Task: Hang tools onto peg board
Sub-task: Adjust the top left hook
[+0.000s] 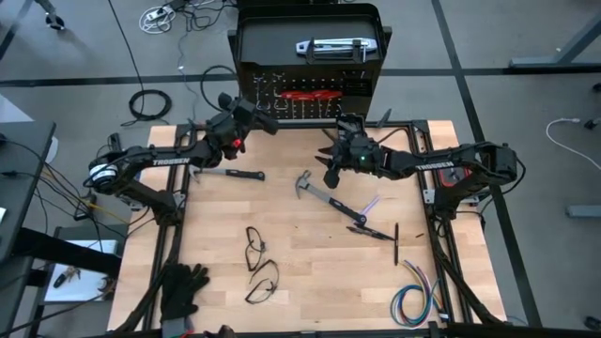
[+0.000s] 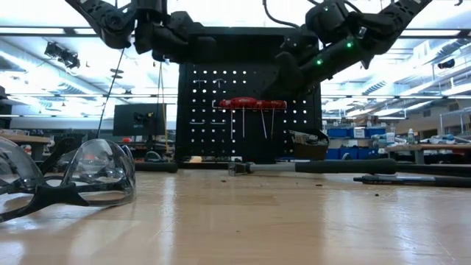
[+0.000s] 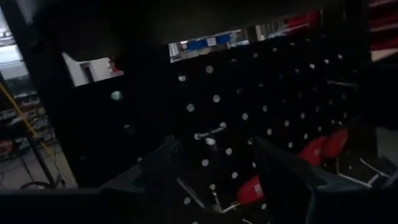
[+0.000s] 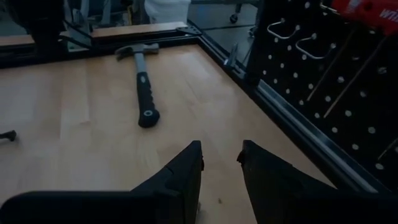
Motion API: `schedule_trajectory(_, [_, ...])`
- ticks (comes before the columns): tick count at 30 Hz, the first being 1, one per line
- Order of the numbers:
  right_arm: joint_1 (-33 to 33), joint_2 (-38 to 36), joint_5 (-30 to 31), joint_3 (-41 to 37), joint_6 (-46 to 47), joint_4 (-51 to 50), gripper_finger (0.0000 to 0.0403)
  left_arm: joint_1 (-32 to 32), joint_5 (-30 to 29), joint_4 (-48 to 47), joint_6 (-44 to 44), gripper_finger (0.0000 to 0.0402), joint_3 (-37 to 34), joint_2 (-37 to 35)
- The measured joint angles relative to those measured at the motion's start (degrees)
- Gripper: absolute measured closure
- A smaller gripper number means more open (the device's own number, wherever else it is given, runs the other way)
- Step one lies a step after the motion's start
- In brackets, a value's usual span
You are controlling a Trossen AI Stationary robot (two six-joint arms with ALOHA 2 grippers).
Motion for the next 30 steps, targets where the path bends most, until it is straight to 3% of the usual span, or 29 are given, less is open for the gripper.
schedule_trajectory(8, [-2.49, 0.02, -4.51, 0.0, -0.35, 0.63, 0.0282, 0.63, 3.44, 0.78, -2.85, 0.0195, 1.8, 2.08])
schedule_trajectory(13, [-3.34, 0.04, -5.92, 0.0, -0.25, 0.4, 0.0281, 0.61, 0.03, -0.36, -2.06, 0.0195, 3.92, 4.46])
schedule_trajectory(20, [-3.4, 0.04, -5.97, 0.0, -1.09, -0.74, 0.0283, 0.77, 0.11, -0.06, -2.32, 0.0196, 3.96, 4.52])
schedule_trajectory(30, [-3.4, 0.04, -6.01, 0.0, -1.35, -0.83, 0.029, 0.42, 3.21, -0.31, -3.98, 0.0243, 3.96, 4.72])
